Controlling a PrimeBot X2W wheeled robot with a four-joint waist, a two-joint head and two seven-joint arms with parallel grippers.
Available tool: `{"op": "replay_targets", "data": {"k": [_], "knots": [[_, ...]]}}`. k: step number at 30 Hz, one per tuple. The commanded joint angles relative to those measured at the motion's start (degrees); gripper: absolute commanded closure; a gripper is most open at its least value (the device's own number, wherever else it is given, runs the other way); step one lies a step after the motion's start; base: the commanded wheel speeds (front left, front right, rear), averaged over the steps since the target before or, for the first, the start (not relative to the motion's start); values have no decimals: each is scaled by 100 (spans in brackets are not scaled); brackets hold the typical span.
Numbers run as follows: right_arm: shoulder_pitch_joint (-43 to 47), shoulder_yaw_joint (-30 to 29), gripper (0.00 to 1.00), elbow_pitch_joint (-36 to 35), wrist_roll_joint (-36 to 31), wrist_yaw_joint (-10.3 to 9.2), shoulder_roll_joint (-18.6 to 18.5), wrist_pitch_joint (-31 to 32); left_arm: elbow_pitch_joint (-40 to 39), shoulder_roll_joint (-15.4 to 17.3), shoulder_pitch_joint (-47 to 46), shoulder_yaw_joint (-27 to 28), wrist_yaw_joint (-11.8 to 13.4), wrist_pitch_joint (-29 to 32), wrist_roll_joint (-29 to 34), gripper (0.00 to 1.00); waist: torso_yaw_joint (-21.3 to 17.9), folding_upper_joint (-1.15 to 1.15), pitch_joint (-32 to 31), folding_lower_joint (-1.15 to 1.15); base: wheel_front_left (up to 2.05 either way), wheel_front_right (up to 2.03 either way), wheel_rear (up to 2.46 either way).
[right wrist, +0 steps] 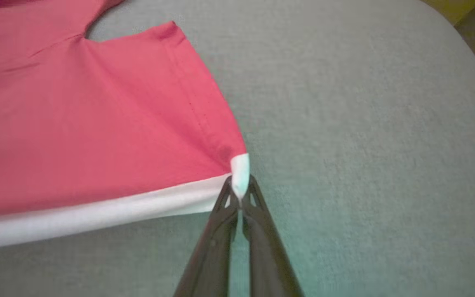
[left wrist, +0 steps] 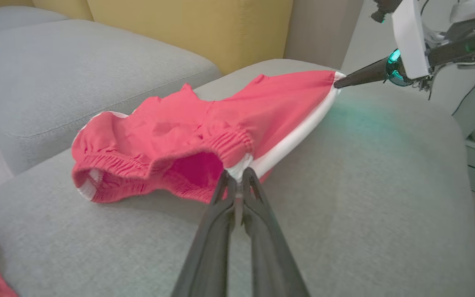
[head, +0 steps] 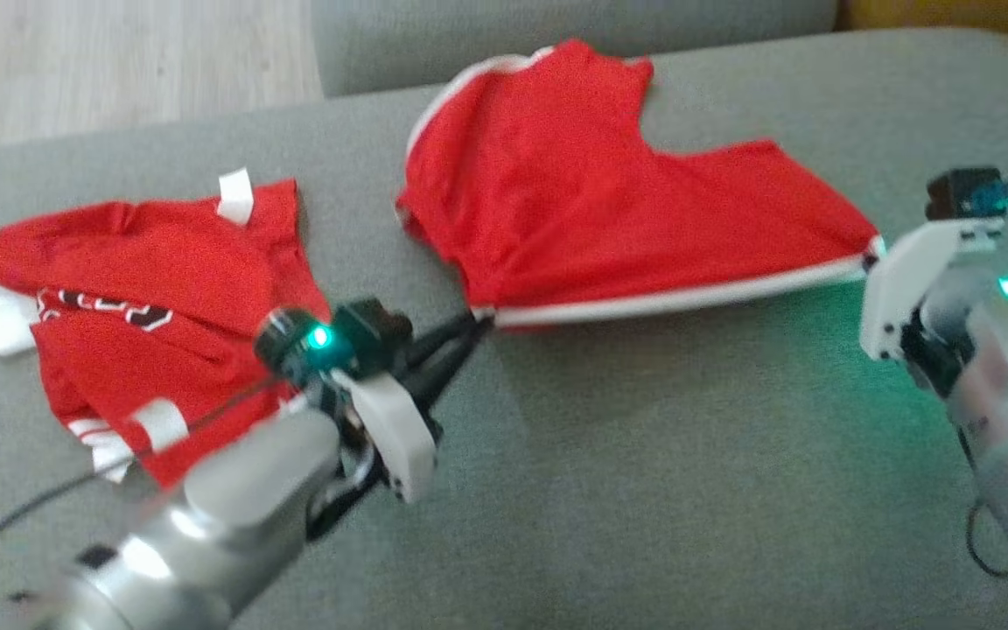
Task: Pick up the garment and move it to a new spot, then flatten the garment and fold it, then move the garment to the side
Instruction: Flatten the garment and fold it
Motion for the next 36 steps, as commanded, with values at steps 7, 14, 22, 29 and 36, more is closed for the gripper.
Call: {"op": "replay_targets", "data": {"k": [7, 14, 22, 29, 36], "knots": [[881, 406, 100, -1127, 1061, -5, -738, 559, -923, 330, 540, 157, 500, 32, -247, 100, -181, 0, -575, 1, 0, 0, 0], [1737, 282, 100, -2381, 1755, -5, -1420, 825, -1680, 440, 1079, 151, 985, -31, -258, 100, -201, 0, -637, 1, 0, 0, 0], [1829, -482, 100, -3408, 1446, -5, -1402, 835, -1958, 429, 915, 561, 1358, -240, -334, 100, 6, 0, -250, 1, 0, 0, 0], [1333, -1132, 100, -3723, 671, -5, -863, 907, -1914, 316, 499, 767, 1288, -276, -341, 100, 360, 0, 203, 1, 0, 0, 0], [585, -1453, 100, -3521, 38, -5, -494, 951, -1712, 119, 166, 853, 1195, -277, -334, 100, 724, 0, 610, 1, 0, 0, 0]]}}
